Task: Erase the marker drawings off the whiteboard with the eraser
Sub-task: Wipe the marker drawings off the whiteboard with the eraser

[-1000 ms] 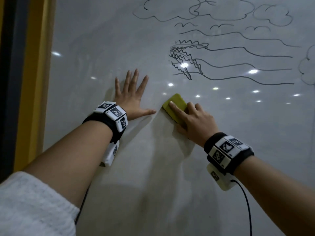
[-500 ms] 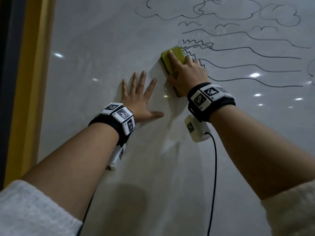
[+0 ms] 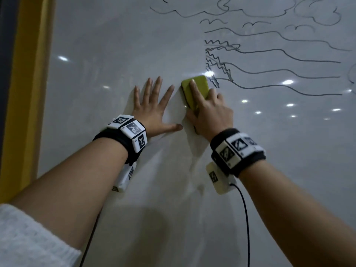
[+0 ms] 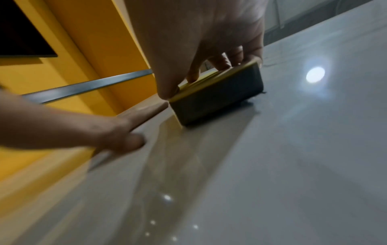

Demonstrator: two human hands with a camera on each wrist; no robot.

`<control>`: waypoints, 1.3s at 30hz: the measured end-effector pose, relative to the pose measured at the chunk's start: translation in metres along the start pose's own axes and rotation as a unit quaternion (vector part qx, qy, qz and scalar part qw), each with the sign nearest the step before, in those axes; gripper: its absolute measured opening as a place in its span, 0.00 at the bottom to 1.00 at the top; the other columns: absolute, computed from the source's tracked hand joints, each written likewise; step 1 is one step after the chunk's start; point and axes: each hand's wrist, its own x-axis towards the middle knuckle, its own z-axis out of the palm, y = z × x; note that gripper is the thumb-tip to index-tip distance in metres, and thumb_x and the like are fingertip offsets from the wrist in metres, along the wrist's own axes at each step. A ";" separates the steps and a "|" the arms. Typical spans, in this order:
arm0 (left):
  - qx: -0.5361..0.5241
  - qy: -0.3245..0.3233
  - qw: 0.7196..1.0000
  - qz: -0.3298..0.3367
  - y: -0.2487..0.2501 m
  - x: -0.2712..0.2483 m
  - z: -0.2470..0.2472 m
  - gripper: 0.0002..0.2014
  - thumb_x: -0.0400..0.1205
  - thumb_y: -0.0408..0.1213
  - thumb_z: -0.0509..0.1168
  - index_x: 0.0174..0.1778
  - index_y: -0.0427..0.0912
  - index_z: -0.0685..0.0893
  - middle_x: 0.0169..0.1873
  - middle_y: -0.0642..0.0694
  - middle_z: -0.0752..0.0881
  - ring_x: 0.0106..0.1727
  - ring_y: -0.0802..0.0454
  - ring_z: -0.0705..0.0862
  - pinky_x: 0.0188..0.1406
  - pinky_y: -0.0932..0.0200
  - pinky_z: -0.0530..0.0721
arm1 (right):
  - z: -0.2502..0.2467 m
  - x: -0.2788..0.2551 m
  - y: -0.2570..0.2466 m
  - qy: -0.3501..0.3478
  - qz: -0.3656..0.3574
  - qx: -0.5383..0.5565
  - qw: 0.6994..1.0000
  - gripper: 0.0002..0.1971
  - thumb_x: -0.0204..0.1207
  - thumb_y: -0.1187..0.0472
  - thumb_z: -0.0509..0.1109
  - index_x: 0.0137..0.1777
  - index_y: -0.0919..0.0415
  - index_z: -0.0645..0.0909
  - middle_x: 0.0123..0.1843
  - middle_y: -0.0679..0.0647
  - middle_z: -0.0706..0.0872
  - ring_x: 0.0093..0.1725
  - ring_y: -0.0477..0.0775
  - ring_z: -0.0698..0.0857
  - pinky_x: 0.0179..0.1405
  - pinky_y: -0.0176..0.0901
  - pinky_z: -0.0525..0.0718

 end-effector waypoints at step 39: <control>0.010 -0.022 1.000 0.020 -0.004 0.030 -0.016 0.59 0.68 0.74 0.59 0.78 0.52 0.26 0.77 0.43 0.22 0.78 0.43 0.22 0.71 0.36 0.23 | -0.052 0.100 0.049 0.045 0.163 0.036 0.985 0.35 0.81 0.42 0.56 0.84 0.44 0.45 0.77 0.66 0.64 0.73 0.67 0.69 0.67 0.55 0.71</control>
